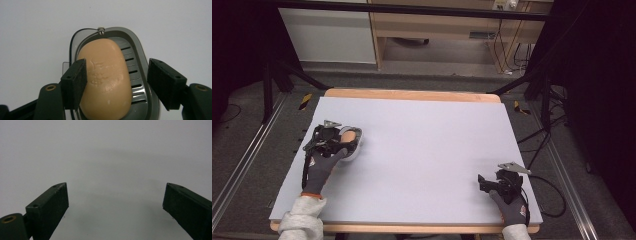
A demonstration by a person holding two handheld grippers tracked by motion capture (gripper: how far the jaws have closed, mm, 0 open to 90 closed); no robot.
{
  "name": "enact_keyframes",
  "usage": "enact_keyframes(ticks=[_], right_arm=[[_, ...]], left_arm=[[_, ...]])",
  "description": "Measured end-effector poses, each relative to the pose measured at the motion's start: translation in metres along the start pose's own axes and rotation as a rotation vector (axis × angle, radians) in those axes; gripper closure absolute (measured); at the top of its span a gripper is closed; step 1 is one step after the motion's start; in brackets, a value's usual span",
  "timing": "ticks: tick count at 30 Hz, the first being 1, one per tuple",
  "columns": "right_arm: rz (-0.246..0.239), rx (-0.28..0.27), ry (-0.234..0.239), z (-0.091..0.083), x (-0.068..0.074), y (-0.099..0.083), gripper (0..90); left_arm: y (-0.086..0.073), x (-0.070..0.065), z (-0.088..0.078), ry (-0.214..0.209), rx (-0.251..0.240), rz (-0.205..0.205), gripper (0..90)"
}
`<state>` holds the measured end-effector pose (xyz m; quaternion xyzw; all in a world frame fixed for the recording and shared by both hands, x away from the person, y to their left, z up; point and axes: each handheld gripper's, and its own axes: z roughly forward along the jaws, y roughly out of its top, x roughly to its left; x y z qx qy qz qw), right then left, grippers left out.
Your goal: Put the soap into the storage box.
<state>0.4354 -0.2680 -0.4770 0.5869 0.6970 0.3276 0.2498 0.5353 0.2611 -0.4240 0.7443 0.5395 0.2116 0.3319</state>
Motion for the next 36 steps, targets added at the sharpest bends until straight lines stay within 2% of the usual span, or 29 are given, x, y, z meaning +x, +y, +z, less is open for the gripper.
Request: enact_keyframes(ticks=[7,11,14,18,21,28,32,36], right_arm=[[0.0,-0.001,0.0,-0.001,0.0,0.0,6.6],[0.001,-0.004,-0.004,-0.001,0.0,0.0,6.6],[0.005,-0.007,-0.005,-0.002,0.0,0.0,6.6],[0.007,-0.008,-0.007,-0.002,-0.001,0.0,6.5],[0.006,-0.012,-0.014,-0.002,-0.001,0.0,6.4],[0.007,-0.015,-0.021,-0.002,-0.003,-0.001,6.3],[0.013,-0.014,-0.027,-0.002,-0.004,-0.002,6.2],[0.015,-0.013,-0.031,-0.003,-0.004,-0.002,6.1]], left_arm=[[0.002,-0.004,-0.008,-0.014,-0.035,0.009,31.0],[0.004,-0.007,-0.016,-0.019,-0.073,0.012,31.0],[0.003,-0.012,-0.022,-0.04,-0.105,0.007,31.2],[0.001,-0.018,-0.028,-0.06,-0.128,0.025,31.1],[-0.002,-0.025,-0.032,-0.078,-0.148,0.04,30.5],[-0.016,-0.036,-0.037,-0.098,-0.161,0.08,30.0],[-0.026,-0.039,-0.041,-0.077,-0.171,0.102,29.8],[-0.036,-0.038,-0.046,-0.074,-0.173,0.099,28.5]])
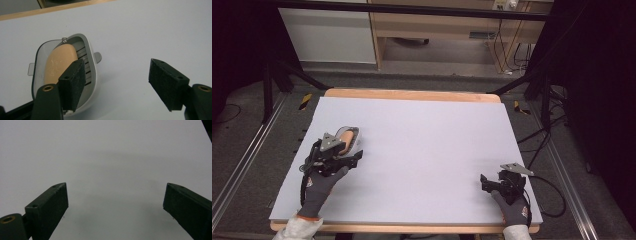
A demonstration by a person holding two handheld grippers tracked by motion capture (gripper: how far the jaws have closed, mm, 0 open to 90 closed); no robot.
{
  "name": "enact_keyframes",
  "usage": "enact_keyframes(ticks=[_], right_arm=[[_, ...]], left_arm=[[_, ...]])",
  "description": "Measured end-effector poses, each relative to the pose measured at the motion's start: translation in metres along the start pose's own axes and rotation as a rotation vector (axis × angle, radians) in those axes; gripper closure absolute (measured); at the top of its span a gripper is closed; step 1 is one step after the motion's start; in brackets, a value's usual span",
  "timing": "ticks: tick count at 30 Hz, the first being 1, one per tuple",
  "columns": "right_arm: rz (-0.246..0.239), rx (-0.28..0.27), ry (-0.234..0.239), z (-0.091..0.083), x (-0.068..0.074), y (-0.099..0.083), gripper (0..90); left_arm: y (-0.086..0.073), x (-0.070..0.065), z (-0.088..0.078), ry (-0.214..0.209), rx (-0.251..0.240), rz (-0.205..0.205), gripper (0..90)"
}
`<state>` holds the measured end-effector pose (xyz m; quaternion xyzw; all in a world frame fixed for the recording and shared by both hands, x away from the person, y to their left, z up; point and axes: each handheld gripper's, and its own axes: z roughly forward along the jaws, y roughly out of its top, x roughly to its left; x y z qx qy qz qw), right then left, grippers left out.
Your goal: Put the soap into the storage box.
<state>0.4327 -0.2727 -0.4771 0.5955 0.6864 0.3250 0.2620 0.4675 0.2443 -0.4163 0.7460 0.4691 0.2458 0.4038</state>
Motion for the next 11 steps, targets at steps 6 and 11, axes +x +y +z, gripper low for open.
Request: enact_keyframes(ticks=[6,11], right_arm=[[0.0,0.0,-0.006,0.0,0.0,0.0,6.0],[0.004,-0.002,-0.012,0.0,-0.002,-0.001,6.0]], left_arm=[[-0.017,0.002,-0.009,0.004,0.009,-0.01,26.6],[-0.031,0.006,-0.017,-0.002,0.008,-0.03,25.3]])
